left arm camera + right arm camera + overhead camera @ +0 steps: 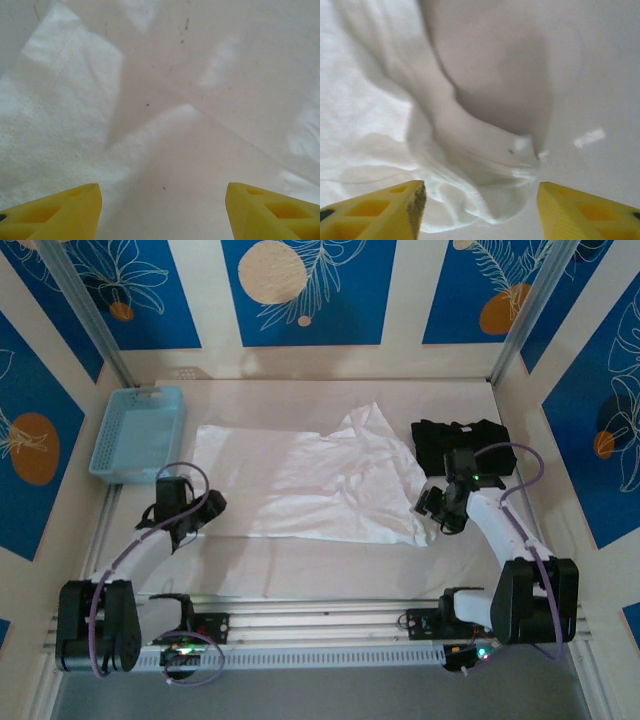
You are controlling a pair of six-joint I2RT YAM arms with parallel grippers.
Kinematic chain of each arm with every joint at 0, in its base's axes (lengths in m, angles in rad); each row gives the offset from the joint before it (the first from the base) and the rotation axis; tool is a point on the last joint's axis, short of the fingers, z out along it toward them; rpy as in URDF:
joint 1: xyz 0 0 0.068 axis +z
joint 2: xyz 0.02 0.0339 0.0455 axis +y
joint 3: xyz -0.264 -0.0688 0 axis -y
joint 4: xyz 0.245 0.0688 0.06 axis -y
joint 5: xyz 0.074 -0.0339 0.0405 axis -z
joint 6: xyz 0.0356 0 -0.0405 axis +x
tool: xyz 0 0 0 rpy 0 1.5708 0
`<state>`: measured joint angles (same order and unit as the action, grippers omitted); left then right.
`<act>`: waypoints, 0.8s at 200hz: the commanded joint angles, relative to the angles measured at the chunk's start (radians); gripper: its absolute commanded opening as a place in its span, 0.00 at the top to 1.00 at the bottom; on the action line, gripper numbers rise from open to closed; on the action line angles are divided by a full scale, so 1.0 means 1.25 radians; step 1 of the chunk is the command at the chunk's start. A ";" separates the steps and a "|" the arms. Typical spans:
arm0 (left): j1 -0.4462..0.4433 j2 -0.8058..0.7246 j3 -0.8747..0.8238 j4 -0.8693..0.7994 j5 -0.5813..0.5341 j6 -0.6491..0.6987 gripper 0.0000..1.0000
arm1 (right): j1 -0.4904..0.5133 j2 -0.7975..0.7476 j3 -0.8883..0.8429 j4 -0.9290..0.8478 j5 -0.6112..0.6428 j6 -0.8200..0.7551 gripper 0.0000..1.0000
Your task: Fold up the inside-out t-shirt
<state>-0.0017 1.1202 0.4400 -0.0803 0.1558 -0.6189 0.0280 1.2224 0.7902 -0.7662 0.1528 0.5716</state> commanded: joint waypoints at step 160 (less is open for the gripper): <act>0.065 -0.058 -0.136 -0.075 0.087 -0.111 0.34 | 0.081 0.182 -0.058 0.071 -0.275 0.067 0.46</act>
<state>0.0544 1.1477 0.3477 -0.0090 0.2440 -0.7021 0.1589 1.5185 0.7891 -0.6205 -0.0948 0.6174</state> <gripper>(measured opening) 0.657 0.540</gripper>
